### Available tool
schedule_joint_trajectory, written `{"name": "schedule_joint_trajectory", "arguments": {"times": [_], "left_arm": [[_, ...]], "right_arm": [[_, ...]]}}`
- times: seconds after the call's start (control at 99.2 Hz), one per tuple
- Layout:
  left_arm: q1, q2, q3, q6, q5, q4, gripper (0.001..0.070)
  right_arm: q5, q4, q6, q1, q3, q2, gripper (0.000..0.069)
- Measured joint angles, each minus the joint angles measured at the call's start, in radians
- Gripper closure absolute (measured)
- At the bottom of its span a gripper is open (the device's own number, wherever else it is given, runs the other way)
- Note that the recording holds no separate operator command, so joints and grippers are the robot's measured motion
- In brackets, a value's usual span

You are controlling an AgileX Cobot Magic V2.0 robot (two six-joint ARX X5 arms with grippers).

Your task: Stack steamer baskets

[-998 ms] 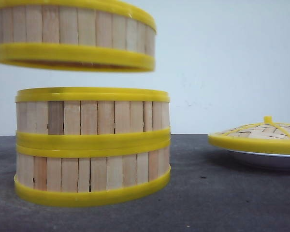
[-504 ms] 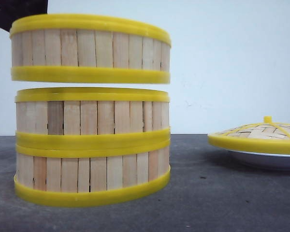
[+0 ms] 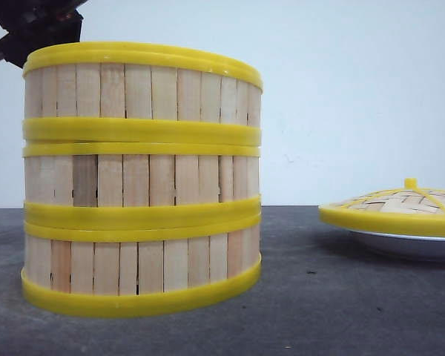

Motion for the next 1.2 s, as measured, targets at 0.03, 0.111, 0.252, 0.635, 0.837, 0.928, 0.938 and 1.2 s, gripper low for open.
{"name": "schedule_joint_trajectory", "arguments": {"times": [0.03, 0.111, 0.252, 0.635, 0.837, 0.928, 0.938, 1.2], "left_arm": [[0.000, 0.000, 0.000, 0.000, -0.001, -0.001, 0.0688], [0.000, 0.000, 0.000, 0.000, -0.001, 0.000, 0.0688], [0.000, 0.000, 0.000, 0.000, -0.001, -0.001, 0.0684], [0.003, 0.001, 0.000, -0.016, -0.002, 0.037, 0.0470], [0.003, -0.010, 0.000, -0.027, -0.032, 0.060, 0.0469], [0.003, -0.042, 0.000, -0.029, -0.083, 0.058, 0.0469], [0.003, -0.046, 0.000, -0.029, -0.087, 0.057, 0.0469], [0.003, -0.174, 0.000, -0.040, -0.187, -0.053, 0.0469]], "right_arm": [[0.000, 0.000, 0.000, 0.000, 0.000, 0.000, 0.0174], [0.000, 0.000, 0.000, 0.000, 0.000, 0.000, 0.0174], [0.000, 0.000, 0.000, 0.000, 0.000, 0.000, 0.0174], [-0.001, 0.002, 0.000, 0.000, -0.001, 0.000, 0.0174], [-0.042, 0.128, -0.005, 0.000, -0.076, -0.002, 0.0174], [-0.089, 0.237, -0.019, 0.000, -0.135, 0.004, 0.0174], [-0.093, 0.250, -0.021, 0.000, -0.141, 0.006, 0.0174], [-0.141, 0.514, -0.060, -0.012, -0.187, 0.228, 0.0174]]}}
